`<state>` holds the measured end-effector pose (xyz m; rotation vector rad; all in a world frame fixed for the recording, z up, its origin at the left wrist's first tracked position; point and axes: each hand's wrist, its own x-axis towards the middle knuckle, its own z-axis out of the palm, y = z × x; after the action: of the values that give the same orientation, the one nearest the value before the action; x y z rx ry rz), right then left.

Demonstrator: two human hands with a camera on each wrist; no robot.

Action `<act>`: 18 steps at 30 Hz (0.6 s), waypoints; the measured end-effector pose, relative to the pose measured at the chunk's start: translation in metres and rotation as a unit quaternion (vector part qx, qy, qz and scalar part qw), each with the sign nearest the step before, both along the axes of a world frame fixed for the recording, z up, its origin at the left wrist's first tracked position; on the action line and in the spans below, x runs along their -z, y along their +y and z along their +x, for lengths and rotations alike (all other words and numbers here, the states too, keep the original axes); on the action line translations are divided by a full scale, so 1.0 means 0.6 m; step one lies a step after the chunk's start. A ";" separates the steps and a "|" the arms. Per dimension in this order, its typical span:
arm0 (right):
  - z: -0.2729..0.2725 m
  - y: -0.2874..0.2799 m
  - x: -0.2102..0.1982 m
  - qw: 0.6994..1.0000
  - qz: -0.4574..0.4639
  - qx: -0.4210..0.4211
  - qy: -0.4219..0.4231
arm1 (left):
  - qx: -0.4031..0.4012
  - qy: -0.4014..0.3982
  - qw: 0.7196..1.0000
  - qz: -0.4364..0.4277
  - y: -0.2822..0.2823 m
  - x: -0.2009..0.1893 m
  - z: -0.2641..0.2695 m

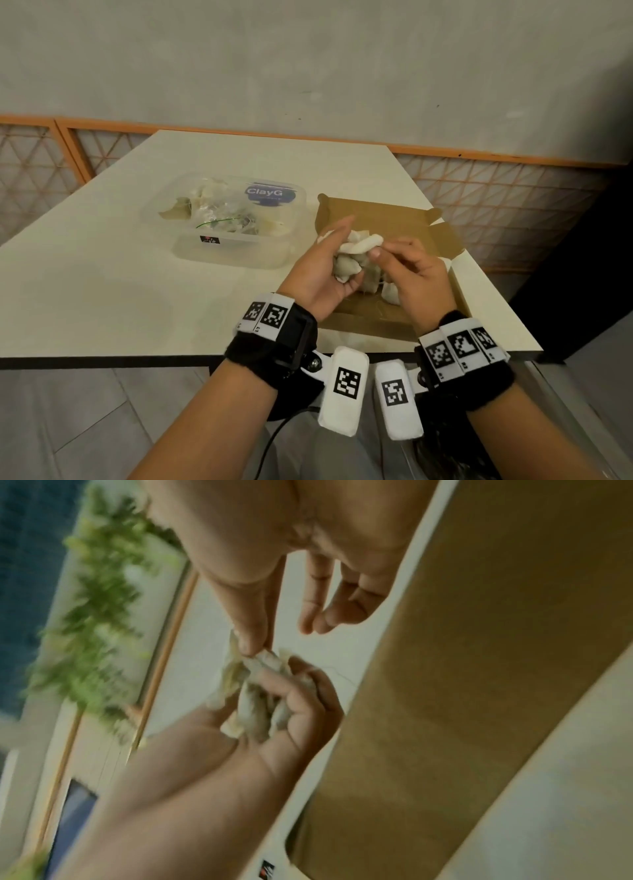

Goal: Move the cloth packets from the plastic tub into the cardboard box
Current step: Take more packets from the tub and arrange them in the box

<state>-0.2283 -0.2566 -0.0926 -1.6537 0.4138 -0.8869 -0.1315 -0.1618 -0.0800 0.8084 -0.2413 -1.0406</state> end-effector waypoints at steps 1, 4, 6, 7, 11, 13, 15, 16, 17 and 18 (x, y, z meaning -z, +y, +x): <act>-0.003 -0.006 0.003 0.999 0.047 0.000 -0.010 | 0.009 -0.008 1.000 0.003 -0.003 0.004 -0.003; -0.007 -0.016 0.005 0.978 0.196 -0.001 -0.066 | 0.023 -0.021 0.999 0.007 -0.010 0.013 -0.008; -0.007 -0.019 0.003 0.966 0.243 0.000 -0.087 | 0.020 -0.046 0.999 0.000 -0.012 0.017 -0.009; -0.007 -0.020 0.002 0.965 0.250 -0.001 -0.083 | 0.020 -0.064 0.998 -0.001 -0.013 0.019 -0.008; -0.007 -0.022 0.004 0.967 0.250 -0.026 -0.035 | 0.013 -0.121 0.992 0.030 -0.018 0.026 -0.008; -0.008 -0.022 0.003 0.965 0.256 -0.043 -0.029 | 0.005 -0.119 0.992 0.049 -0.021 0.028 -0.007; -0.008 -0.024 0.001 0.964 0.257 -0.061 -0.018 | -0.001 -0.110 0.992 0.057 -0.024 0.030 -0.005; -0.009 -0.025 0.001 0.966 0.250 -0.065 -0.005 | -0.002 -0.113 0.992 0.060 -0.025 0.031 -0.005; -0.009 -0.024 0.000 0.967 0.245 -0.065 0.003 | -0.002 -0.119 0.991 0.062 -0.026 0.031 -0.005; -0.009 -0.025 0.000 0.968 0.243 -0.059 0.002 | -0.003 -0.126 0.990 0.063 -0.027 0.031 -0.006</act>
<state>-0.2337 -0.2717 -0.0929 -1.2129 0.4852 -0.6302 -0.1349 -0.1778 -0.0986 1.0560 -0.3906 -0.9533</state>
